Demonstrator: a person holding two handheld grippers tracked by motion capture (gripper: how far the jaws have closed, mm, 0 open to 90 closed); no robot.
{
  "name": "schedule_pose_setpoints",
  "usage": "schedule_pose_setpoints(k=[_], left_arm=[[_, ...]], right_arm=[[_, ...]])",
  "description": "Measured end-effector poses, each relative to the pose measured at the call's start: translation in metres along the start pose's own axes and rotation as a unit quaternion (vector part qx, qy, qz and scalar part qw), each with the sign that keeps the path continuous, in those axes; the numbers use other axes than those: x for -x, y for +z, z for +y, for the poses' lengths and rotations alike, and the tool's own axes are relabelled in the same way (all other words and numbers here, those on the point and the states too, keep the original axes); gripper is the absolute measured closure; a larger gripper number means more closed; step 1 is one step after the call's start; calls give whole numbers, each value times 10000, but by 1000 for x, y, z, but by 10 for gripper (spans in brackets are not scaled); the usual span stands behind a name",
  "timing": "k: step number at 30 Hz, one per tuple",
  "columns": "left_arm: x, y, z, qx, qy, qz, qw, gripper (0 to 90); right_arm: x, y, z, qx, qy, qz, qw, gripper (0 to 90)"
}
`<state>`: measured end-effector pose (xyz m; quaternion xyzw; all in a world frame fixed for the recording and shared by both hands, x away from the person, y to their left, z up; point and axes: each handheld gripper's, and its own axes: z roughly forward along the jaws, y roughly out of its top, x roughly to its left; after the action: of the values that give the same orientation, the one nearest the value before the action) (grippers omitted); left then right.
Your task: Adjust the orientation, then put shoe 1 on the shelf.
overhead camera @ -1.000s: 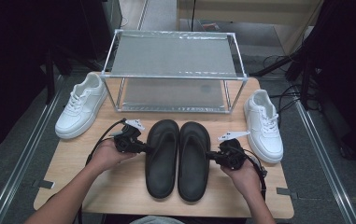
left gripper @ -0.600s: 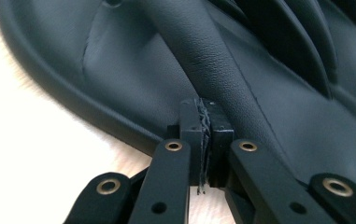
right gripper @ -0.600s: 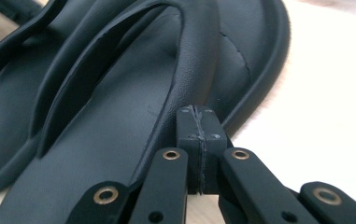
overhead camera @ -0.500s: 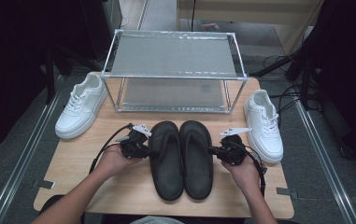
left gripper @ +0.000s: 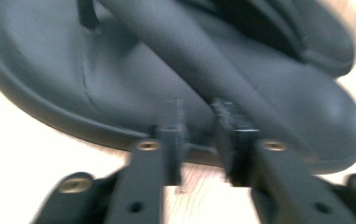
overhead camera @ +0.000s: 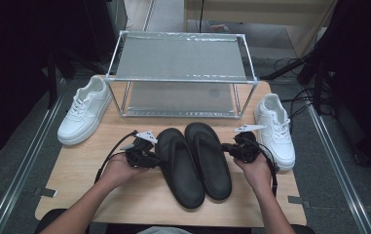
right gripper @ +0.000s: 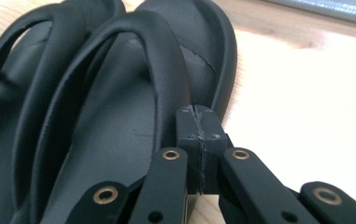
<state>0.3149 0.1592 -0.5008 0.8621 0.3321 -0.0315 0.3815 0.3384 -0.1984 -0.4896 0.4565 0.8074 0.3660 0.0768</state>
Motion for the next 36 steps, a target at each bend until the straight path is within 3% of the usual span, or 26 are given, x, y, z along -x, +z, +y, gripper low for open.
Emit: schedule_pose_setpoints(k=[3,8,11,15,21,28,36], left_arm=[[-1,-17,-4,327,53,128,9994,622],[-5,-32,-12,367,120,451,9982,526],[-8,-36,-15,352,-49,491,9982,464],[-9,-41,-19,364,-104,526,9979,435],[-10,-46,-24,338,-156,529,9979,422],[-10,-51,-27,374,-191,584,9974,417],[-12,-50,-26,368,-165,547,9977,412]], right_arm=[[-3,-11,3,271,25,81,9996,885],[-17,-19,4,535,-171,291,9980,818],[-30,-17,4,611,-272,464,9967,754],[-45,-9,4,683,-471,609,9947,662],[-58,2,3,606,-515,713,9943,598],[-64,6,1,588,-543,760,9939,541],[-70,11,-1,491,-551,798,9941,545]])
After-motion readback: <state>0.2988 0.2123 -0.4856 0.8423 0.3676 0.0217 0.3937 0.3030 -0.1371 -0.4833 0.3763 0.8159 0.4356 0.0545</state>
